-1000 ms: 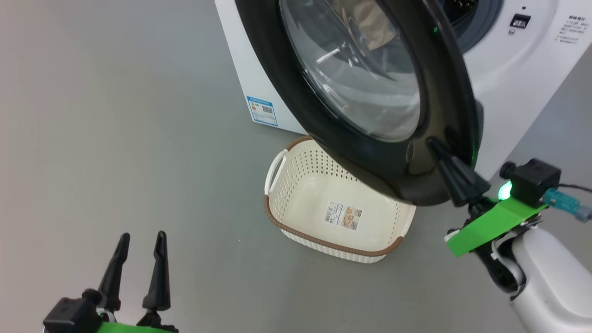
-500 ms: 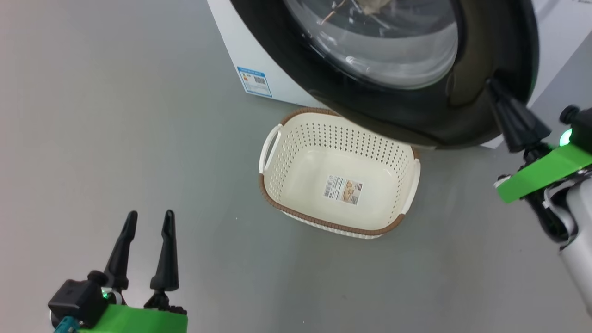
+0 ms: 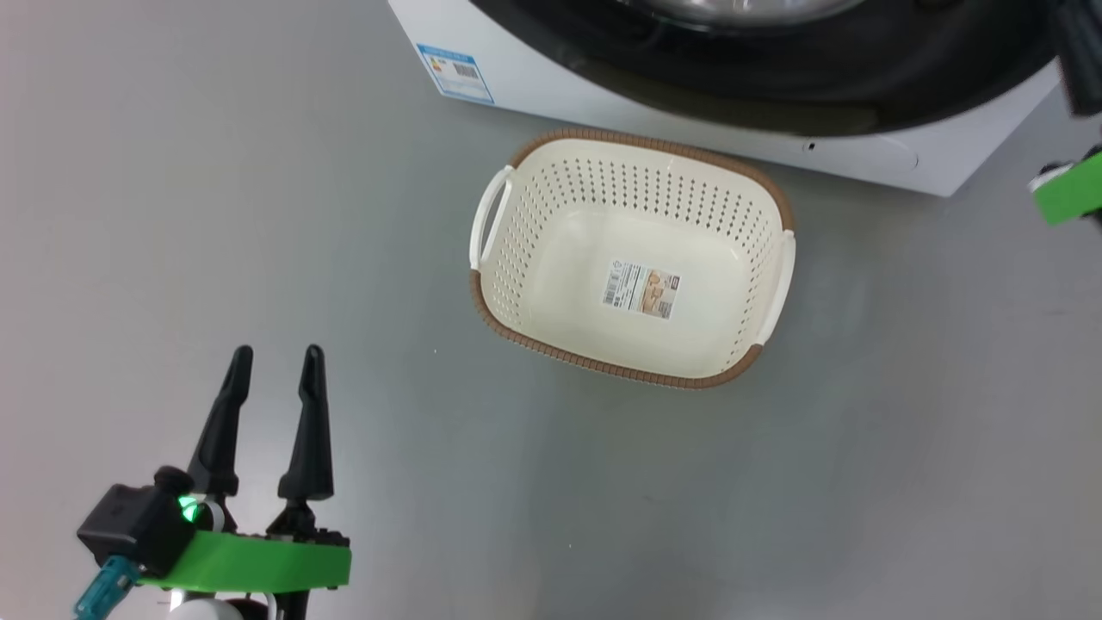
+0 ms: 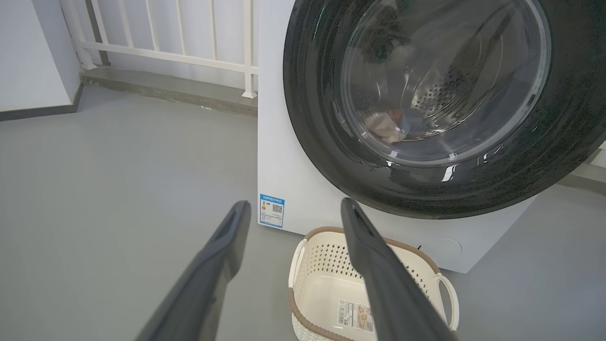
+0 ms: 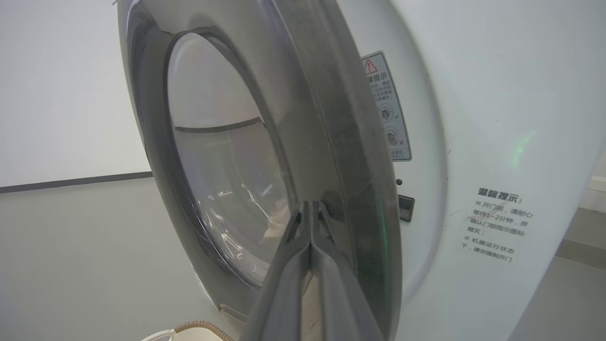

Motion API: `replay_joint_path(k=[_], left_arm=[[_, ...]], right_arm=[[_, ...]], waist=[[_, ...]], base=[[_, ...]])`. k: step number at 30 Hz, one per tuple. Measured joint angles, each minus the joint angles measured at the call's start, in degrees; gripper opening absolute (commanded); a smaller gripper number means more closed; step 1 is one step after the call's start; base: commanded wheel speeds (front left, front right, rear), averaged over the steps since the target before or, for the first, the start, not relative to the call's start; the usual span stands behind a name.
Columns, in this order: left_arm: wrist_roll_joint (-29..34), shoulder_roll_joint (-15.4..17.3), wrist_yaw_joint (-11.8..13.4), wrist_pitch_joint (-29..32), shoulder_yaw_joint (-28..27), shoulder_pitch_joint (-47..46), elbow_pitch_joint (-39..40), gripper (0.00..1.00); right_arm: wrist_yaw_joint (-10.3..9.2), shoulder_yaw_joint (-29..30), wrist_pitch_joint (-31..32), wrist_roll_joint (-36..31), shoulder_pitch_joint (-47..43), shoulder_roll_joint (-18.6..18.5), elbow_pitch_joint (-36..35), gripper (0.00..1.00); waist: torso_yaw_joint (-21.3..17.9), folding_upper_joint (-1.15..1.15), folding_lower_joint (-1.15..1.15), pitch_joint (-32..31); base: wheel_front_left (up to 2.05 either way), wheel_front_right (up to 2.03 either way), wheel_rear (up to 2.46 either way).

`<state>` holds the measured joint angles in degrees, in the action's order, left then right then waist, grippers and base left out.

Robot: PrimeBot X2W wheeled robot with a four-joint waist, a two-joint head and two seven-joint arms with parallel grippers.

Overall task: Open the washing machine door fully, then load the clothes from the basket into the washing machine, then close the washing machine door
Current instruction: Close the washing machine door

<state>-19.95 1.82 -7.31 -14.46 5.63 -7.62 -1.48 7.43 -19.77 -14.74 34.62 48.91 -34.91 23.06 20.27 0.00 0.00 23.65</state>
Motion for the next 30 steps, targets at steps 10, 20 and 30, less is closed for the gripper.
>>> replay_joint_path(k=[10, 20, 30], left_arm=[[-0.4, -0.1, 0.0, 0.0, 0.1, -1.4, 0.1, 1.00], [-0.4, -0.1, 0.0, 0.0, 0.2, -2.2, 0.0, 1.00], [-0.3, -0.1, 0.0, 0.0, 0.0, -2.2, -0.2, 1.00]], right_arm=[[0.04, -4.0, 0.6, 2.5, 10.3, -2.6, 6.7, 0.00], [0.75, -6.5, 1.5, 3.2, 17.1, -2.8, 13.3, 0.00], [0.38, -8.0, 0.7, 4.2, 17.4, -2.0, 15.7, 0.00]], waist=[[-0.3, 0.00, 0.00, 3.2], [-0.1, 0.00, 0.00, 2.9], [-0.7, 0.00, 0.00, 1.4]], base=[[0.00, 0.00, 0.00], [0.00, 0.00, 0.00], [0.00, 0.00, 0.00]])
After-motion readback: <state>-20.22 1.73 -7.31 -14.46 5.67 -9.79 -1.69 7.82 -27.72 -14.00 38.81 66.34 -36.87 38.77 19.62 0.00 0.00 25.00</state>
